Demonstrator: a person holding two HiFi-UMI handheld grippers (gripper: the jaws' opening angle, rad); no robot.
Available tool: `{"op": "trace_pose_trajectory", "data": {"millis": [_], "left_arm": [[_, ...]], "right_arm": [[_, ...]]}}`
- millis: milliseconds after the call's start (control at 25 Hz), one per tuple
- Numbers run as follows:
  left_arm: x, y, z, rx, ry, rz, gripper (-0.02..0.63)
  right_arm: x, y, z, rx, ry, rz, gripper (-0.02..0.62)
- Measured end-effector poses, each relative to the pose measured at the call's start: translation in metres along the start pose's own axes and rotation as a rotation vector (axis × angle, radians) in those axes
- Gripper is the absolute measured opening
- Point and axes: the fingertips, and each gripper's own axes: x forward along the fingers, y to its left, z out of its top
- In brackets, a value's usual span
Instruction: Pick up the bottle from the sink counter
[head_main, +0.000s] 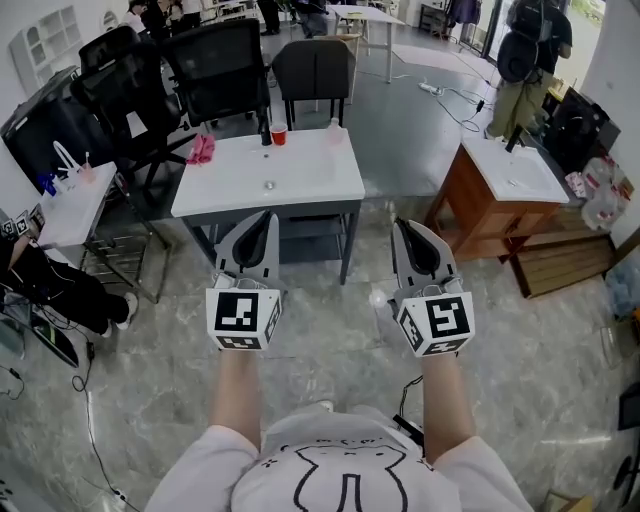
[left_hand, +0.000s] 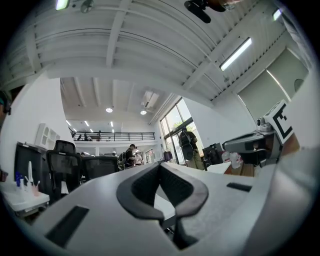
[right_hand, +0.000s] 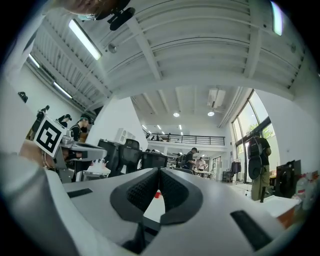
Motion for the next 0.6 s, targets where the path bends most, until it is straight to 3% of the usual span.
{"op": "trace_pose_trajectory", "data": {"millis": [600], "left_arm": [[0.087,0.047,-0.036,-0.034,0.006,0.016,0.009]], "right_arm": [[0.101,-0.040,-0.041,-0.006,0.042,-0.018,0.029]]}}
